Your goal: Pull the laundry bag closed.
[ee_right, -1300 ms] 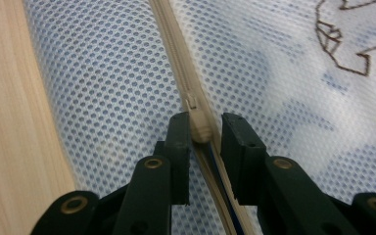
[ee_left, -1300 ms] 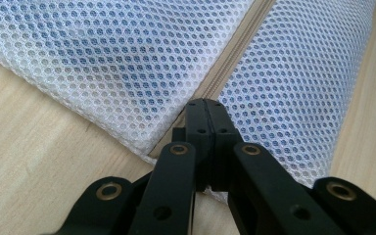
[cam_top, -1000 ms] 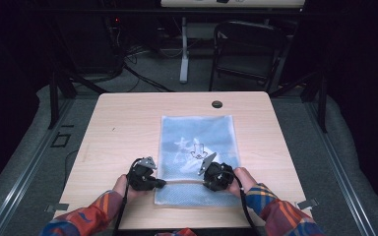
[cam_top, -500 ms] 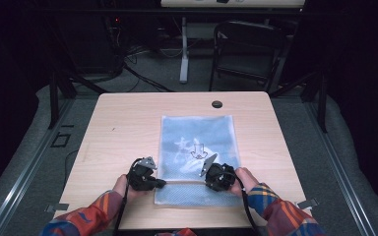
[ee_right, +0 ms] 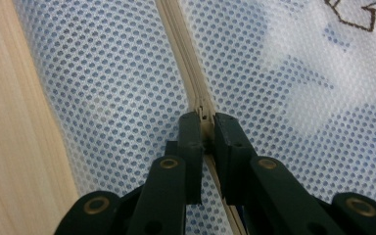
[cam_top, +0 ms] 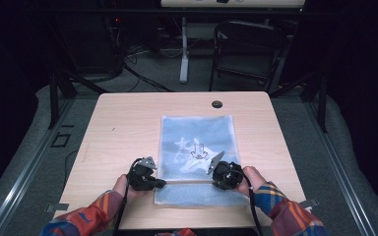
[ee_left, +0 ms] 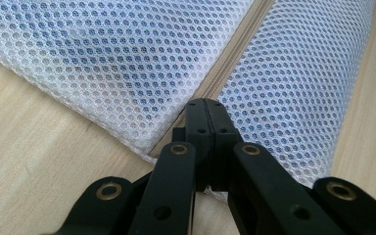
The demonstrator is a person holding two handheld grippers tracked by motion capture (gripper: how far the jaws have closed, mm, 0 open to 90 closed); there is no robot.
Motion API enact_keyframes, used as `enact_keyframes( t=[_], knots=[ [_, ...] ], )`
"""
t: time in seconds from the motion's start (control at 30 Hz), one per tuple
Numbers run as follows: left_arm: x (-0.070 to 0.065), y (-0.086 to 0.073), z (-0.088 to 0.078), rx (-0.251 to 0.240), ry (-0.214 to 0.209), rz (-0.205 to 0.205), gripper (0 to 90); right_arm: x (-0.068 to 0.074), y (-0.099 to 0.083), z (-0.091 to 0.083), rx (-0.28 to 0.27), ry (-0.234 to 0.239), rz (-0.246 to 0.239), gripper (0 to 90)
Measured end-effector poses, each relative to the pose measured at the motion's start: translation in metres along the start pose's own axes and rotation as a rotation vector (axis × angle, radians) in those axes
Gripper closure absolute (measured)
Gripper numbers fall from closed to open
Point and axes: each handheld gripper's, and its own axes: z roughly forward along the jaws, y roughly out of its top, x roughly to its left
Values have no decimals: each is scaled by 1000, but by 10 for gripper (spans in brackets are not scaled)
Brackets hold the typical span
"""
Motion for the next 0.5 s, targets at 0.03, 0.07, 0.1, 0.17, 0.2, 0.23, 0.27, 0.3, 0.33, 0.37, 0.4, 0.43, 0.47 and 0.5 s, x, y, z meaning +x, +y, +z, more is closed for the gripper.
enact_keyframes(
  t=[0.03, 0.07, 0.1, 0.17, 0.2, 0.23, 0.27, 0.3, 0.33, 0.37, 0.4, 0.43, 0.47, 0.5],
  knots=[
    [0, 0, 0, 0, 1, 0, 900, 0, -1, 0, -2, 0, 3, 829],
    [0, 0, 0, 0, 2, 0, 900, -1, -1, -1, 1, 0, -3, 828],
    [0, 0, 0, 0, 1, 1, 900, -1, -1, -1, 1, 4, 5, 828],
    [0, 0, 0, 0, 1, 1, 900, -2, -3, -1, 6, 7, 4, 828],
    [0, 0, 0, 0, 2, 0, 900, -3, -3, -2, 12, 8, 4, 828],
    [0, 0, 0, 0, 2, 1, 900, -3, -3, -2, 12, 8, 7, 828],
    [0, 0, 0, 0, 0, 0, 900, -4, -4, -3, 16, 6, 2, 828],
    [0, 0, 0, 0, 0, 0, 900, -4, -4, -3, 16, 8, 5, 829],
    [0, 0, 0, 0, 0, 1, 900, -4, -5, -4, 23, 7, 4, 828],
    [0, 0, 0, 0, 0, 1, 900, -5, -7, -5, 26, 5, 9, 828],
    [0, 0, 0, 0, 0, 0, 900, -6, -8, -6, 26, 5, 10, 828],
    [0, 0, 0, 0, 0, 1, 900, -7, -9, -6, 23, 9, 15, 828],
    [0, 0, 0, 0, 0, 1, 900, -7, -10, -7, 18, 11, 24, 828],
    [0, 0, 0, 0, 0, 0, 900, -8, -11, -7, 26, 6, 16, 828]
  ],
)
